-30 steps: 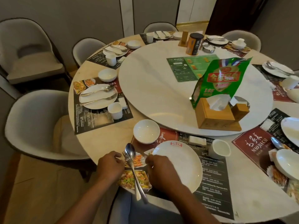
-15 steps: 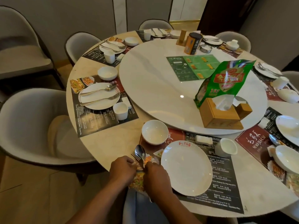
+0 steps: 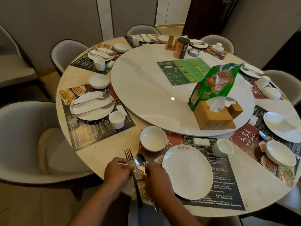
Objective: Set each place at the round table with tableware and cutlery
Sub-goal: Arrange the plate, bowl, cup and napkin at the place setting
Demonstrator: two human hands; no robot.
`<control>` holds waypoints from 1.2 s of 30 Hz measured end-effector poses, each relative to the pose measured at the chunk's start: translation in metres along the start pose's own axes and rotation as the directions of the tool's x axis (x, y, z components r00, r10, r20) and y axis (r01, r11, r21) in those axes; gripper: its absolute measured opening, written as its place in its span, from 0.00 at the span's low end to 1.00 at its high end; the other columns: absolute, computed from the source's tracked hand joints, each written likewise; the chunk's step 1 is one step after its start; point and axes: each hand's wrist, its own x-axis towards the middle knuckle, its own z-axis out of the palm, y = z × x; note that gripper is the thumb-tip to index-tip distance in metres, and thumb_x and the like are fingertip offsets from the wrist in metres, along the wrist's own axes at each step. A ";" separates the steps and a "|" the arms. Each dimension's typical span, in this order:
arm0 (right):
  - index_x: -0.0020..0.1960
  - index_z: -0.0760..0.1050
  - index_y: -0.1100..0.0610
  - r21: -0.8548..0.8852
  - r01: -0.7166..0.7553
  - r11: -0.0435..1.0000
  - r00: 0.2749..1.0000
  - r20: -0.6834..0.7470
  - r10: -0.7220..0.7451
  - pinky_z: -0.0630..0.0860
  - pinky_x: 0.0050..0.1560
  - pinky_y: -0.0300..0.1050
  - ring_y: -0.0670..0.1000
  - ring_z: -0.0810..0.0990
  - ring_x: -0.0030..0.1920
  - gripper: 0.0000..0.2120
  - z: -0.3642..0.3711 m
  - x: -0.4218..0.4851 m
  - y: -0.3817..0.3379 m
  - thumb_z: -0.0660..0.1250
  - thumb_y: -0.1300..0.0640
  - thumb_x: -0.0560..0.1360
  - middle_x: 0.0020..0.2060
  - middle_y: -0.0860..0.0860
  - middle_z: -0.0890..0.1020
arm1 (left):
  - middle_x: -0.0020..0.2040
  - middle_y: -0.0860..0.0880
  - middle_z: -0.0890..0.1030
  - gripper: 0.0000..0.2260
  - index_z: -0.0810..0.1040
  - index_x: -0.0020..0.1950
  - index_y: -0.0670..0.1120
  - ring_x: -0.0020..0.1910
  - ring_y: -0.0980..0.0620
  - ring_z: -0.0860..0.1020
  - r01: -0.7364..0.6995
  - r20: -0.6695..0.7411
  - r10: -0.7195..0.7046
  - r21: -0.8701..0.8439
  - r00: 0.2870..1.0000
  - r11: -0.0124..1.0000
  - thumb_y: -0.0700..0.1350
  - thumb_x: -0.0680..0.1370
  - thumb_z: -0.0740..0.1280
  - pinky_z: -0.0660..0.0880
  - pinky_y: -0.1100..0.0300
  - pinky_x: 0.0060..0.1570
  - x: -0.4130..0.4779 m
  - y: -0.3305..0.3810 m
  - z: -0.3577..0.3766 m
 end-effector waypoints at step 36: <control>0.59 0.77 0.49 0.316 -0.314 0.895 0.936 -0.056 0.348 0.80 0.47 0.38 0.42 0.82 0.44 0.12 -0.075 -0.001 0.152 0.71 0.57 0.76 0.46 0.47 0.84 | 0.43 0.51 0.80 0.10 0.75 0.42 0.51 0.42 0.50 0.79 -0.234 0.151 0.186 0.430 0.971 0.872 0.48 0.69 0.76 0.80 0.53 0.43 -0.012 0.049 0.152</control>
